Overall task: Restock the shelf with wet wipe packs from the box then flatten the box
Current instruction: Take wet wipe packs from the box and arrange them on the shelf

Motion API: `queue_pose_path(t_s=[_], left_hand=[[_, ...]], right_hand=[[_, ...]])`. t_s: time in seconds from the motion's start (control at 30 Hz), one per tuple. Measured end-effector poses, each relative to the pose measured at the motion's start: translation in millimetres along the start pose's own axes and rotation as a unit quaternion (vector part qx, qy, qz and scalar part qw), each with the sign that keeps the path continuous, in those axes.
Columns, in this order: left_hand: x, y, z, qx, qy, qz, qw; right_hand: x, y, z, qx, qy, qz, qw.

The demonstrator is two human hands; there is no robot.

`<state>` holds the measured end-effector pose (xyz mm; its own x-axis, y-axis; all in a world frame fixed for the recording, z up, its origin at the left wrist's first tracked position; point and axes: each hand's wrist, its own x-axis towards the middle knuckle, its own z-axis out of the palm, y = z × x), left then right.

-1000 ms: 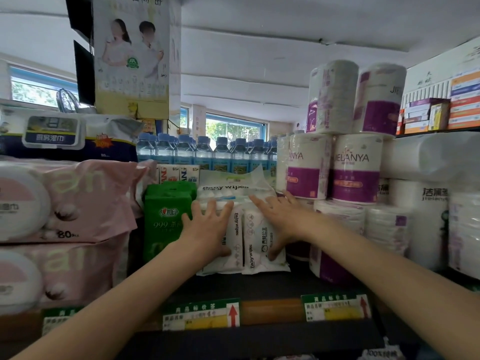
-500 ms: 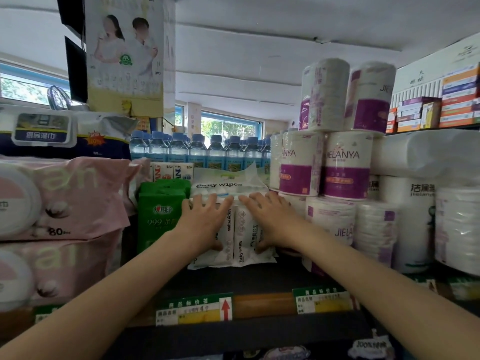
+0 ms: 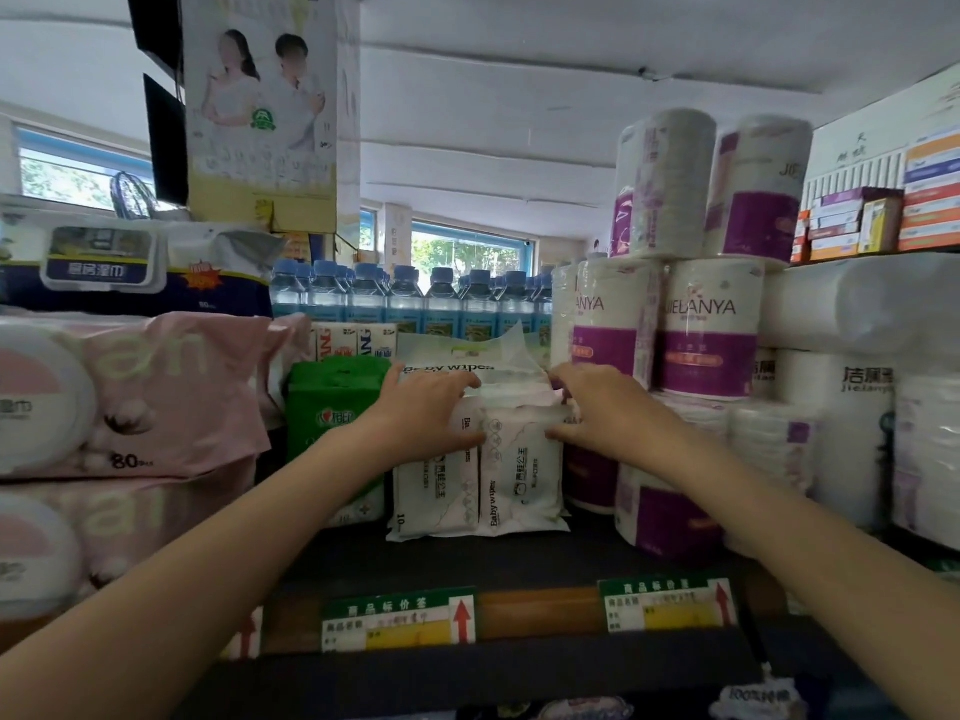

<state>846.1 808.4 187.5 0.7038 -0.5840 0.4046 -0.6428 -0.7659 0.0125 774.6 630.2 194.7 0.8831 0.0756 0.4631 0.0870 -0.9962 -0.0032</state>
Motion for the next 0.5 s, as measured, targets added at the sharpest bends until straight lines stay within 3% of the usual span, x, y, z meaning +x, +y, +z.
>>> queue_pose_path(t_s=[0.17, 0.37, 0.5], left_hand=[[17, 13, 8, 0.011, -0.032, 0.022, 0.999], [21, 23, 16, 0.118, -0.058, 0.058, 0.990], [21, 27, 24, 0.196, -0.017, 0.084, 0.977]], right_hand=[[-19, -8, 29, -0.007, -0.108, 0.038, 0.993], [-19, -12, 45, -0.103, -0.067, 0.025, 0.992], [-11, -9, 50, -0.175, -0.036, 0.012, 0.984]])
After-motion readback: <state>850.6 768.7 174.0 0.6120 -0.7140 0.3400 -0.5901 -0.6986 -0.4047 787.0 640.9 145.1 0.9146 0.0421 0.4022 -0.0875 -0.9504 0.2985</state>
